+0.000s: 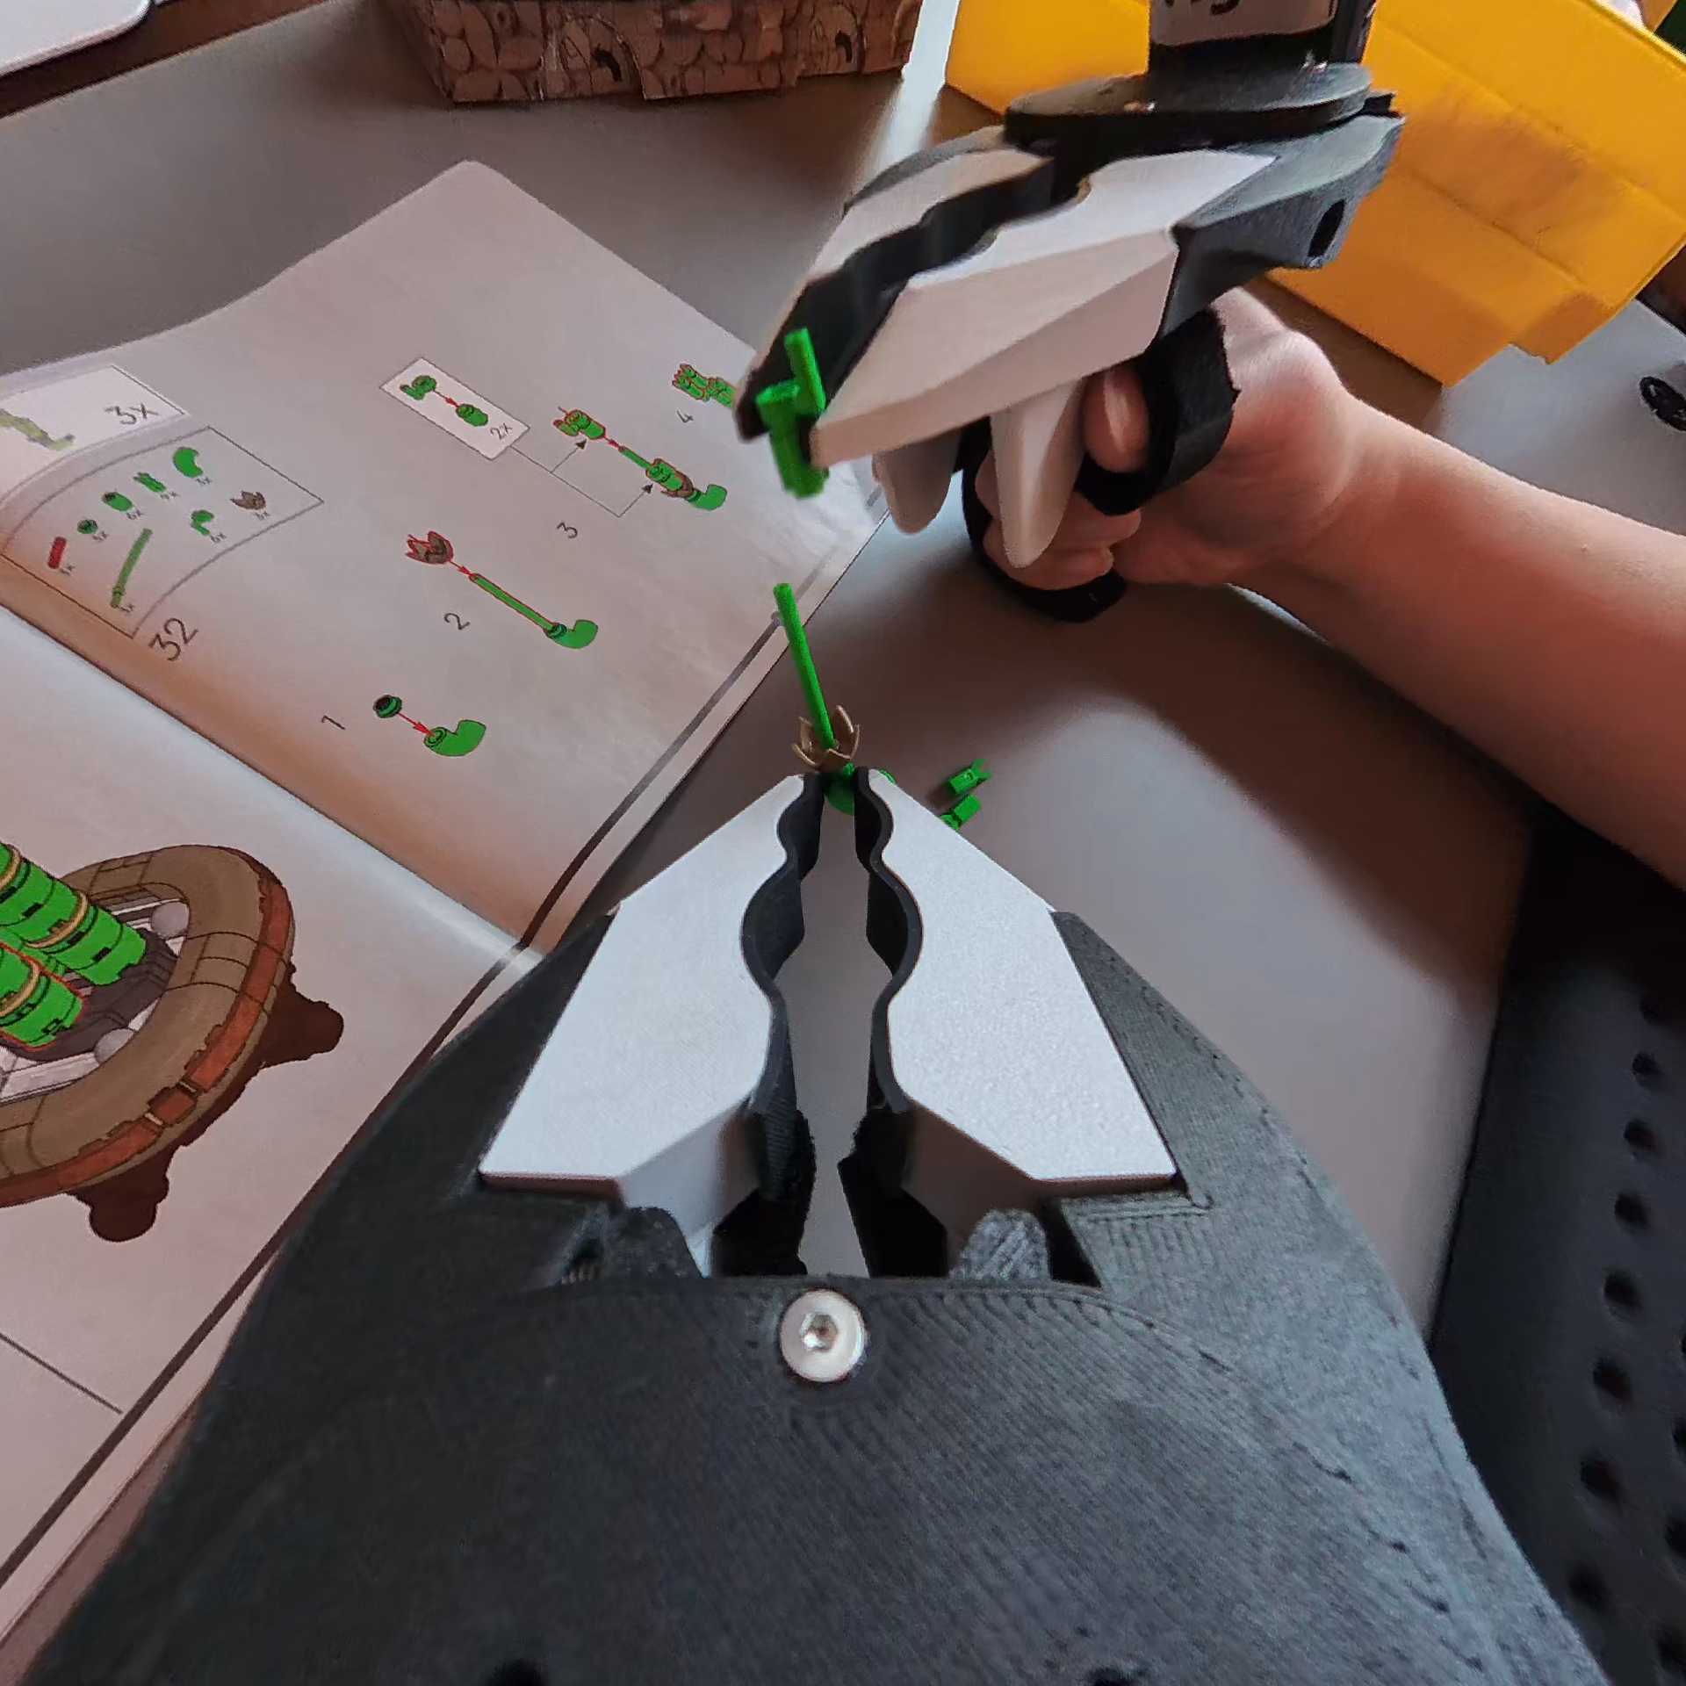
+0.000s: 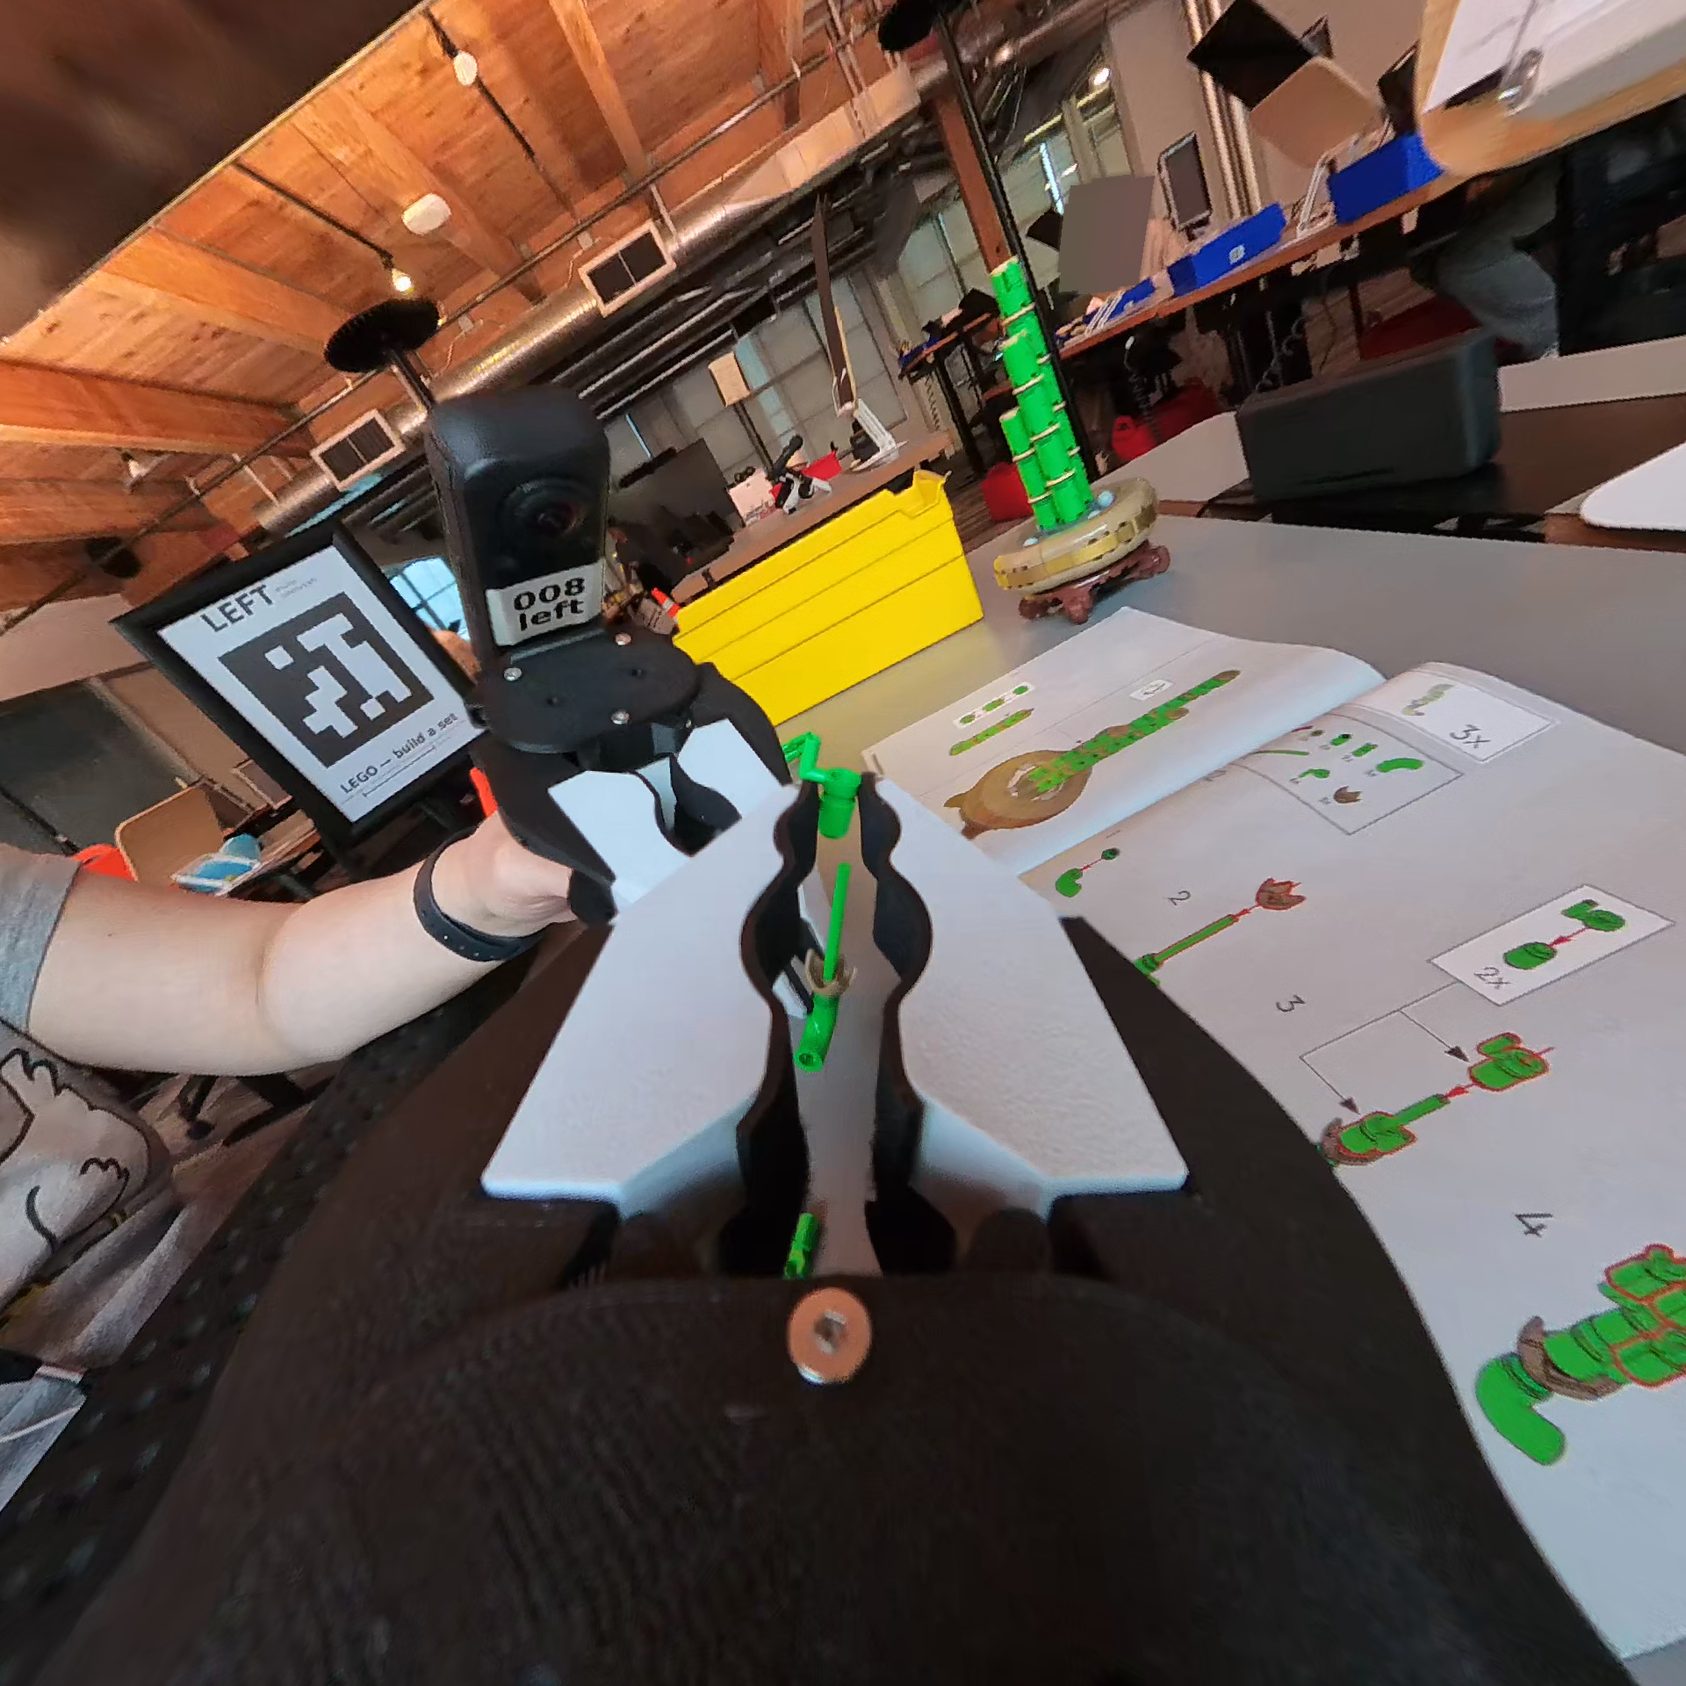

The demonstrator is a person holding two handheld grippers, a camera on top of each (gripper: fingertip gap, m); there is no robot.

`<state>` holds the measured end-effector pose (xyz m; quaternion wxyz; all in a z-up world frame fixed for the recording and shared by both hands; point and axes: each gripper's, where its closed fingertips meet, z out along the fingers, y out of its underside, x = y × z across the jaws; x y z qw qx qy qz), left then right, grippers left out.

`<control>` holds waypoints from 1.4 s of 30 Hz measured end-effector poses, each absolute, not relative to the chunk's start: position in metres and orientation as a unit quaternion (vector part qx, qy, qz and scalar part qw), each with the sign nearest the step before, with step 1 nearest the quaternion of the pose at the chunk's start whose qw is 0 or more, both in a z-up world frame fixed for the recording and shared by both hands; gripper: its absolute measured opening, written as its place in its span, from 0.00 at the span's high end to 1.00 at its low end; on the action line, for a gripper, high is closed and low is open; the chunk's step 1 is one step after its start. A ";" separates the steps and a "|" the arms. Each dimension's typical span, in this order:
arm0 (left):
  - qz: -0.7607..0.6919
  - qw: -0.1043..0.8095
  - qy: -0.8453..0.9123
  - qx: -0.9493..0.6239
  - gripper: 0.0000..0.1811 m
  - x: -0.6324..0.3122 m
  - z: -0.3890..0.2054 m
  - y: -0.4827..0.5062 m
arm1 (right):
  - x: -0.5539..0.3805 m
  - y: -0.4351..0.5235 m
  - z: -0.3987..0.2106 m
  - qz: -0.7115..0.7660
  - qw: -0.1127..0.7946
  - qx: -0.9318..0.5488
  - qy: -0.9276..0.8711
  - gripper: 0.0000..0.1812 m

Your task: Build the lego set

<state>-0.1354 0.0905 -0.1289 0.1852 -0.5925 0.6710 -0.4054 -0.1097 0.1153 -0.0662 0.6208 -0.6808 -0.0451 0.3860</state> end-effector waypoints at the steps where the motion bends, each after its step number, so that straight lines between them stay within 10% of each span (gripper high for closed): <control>1: -0.406 0.189 0.671 -0.591 0.97 -0.135 -0.127 0.091 | -0.112 0.115 -0.067 0.387 0.617 -0.683 -0.049 0.96; 42: -0.435 0.174 0.652 -0.596 0.97 -0.136 -0.118 0.088 | -0.118 0.121 -0.071 0.416 0.593 -0.689 -0.028 0.96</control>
